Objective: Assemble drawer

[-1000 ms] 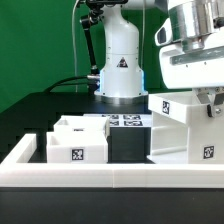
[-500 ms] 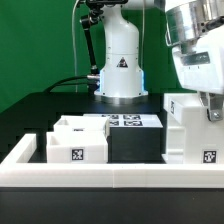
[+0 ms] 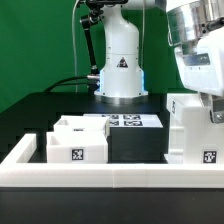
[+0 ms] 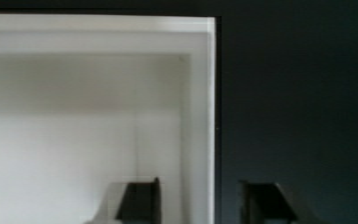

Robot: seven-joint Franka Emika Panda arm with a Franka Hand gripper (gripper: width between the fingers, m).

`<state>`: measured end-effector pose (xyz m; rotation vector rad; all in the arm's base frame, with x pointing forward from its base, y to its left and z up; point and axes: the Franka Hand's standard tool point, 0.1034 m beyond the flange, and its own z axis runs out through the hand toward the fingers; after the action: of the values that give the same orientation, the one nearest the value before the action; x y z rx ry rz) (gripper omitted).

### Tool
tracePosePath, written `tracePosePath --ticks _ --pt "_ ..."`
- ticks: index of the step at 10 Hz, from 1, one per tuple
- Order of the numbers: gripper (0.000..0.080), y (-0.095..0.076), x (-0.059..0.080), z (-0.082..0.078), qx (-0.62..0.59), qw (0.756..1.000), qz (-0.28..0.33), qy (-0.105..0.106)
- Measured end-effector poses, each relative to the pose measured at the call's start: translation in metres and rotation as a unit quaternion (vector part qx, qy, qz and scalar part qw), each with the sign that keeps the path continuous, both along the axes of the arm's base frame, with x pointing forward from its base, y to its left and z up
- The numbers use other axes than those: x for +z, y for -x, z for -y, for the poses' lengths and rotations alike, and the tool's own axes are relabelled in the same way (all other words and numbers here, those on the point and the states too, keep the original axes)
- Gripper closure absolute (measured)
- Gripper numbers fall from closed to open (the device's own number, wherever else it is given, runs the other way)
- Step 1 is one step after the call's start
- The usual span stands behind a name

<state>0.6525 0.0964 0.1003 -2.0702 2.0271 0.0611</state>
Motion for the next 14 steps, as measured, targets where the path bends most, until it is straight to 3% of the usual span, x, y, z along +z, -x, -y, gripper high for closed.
tracePosePath --ticks 1,2,3,6,9,10,11,12,14 --pt "0.0473 0.0 0.003 0.0 0.021 1.0 0.005 0.003" --pt "0.0291 0.0 0.008 -0.001 0.041 0.999 0.01 0.004" --pt "0.0194 0.003 0.014 -0.001 0.072 0.997 0.004 0.004" --pt "0.0152 0.002 0.036 0.01 0.153 0.988 0.029 0.012" --pt "0.015 0.002 0.036 0.009 0.194 0.98 0.036 0.018" --pt "0.015 0.004 0.035 0.008 0.246 0.968 0.037 0.03" --pt "0.015 0.005 0.036 0.006 0.333 0.941 0.04 0.051" --pt "0.015 0.005 0.036 0.011 0.429 0.898 0.054 0.075" --pt "0.015 0.008 0.038 0.017 0.514 0.85 0.07 0.09"
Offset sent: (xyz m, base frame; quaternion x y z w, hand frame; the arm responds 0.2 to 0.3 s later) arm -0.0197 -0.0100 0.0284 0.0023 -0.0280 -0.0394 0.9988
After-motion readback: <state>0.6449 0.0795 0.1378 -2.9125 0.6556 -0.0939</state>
